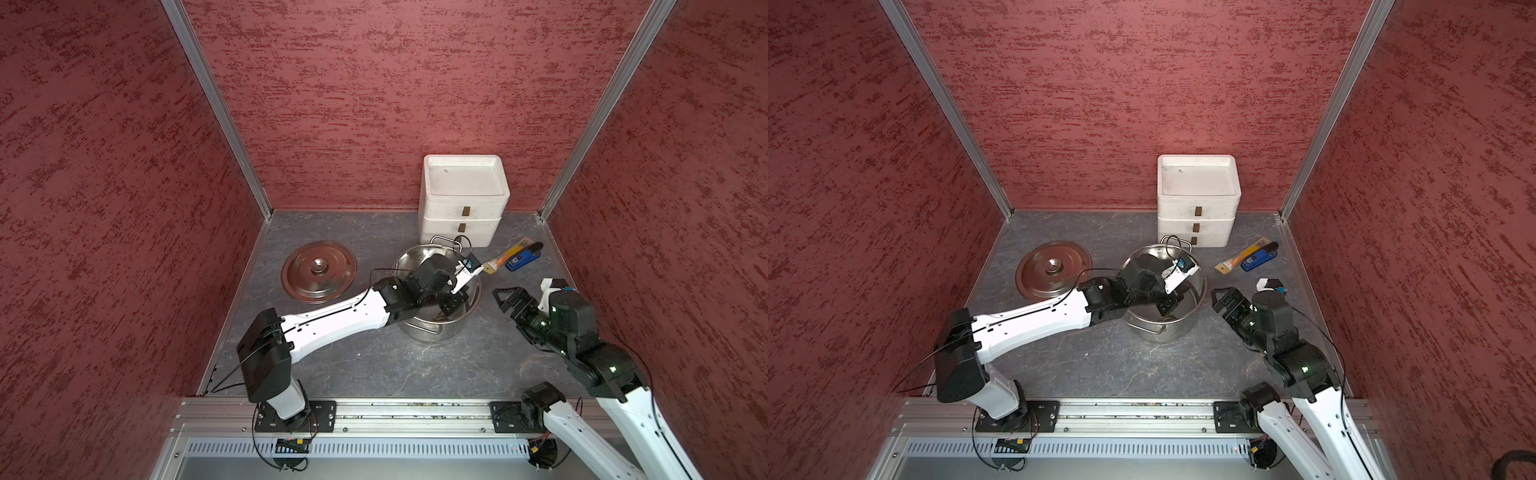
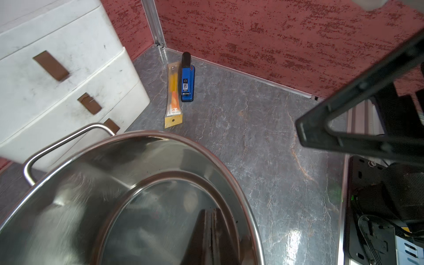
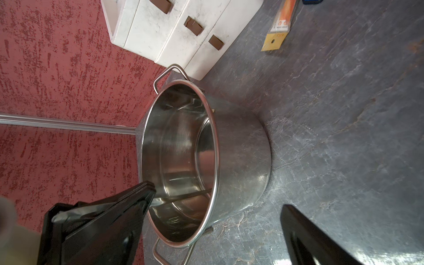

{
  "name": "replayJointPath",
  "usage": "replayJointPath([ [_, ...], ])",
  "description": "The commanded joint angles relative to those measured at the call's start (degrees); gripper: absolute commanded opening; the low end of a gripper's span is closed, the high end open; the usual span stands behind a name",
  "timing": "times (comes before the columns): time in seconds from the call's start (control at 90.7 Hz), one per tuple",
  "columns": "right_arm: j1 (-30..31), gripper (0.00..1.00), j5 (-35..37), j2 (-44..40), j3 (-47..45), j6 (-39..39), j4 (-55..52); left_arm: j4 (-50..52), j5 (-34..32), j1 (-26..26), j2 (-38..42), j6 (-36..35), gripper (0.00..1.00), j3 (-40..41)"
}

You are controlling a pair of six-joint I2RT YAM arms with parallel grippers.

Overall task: Stir the soup with a spoon
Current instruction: Stir the soup in the pan with a stick.

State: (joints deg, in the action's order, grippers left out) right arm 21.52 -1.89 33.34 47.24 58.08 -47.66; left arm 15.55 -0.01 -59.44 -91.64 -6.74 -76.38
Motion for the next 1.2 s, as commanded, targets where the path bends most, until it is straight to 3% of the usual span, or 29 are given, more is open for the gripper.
replayJointPath([
  [0.0, 0.3, 0.98, -1.4, 0.6, -0.6, -0.6, 2.8, 2.4, -2.9, 1.6, 3.4, 2.2, 0.0, 3.9],
  [0.331, 0.3, 0.98, -1.7, 2.2, 0.5, -1.1, 3.4, 3.6, -7.4, 12.7, 6.6, 0.7, 0.0, 6.1],
  [0.661, 0.3, 0.99, 0.0, 1.0, 1.5, -0.6, 0.8, 0.8, -5.6, 20.4, -5.9, -4.9, 0.0, -5.8],
  [0.915, 0.3, 0.98, 2.1, -1.4, 2.5, -0.1, -3.0, -0.6, -0.3, 19.9, -17.8, -5.3, 0.0, -19.8],
  [1.19, 0.3, 0.98, 2.9, -2.5, 3.1, -0.1, -4.5, 0.4, 3.1, 14.7, -27.9, -5.0, 0.0, -34.0],
])
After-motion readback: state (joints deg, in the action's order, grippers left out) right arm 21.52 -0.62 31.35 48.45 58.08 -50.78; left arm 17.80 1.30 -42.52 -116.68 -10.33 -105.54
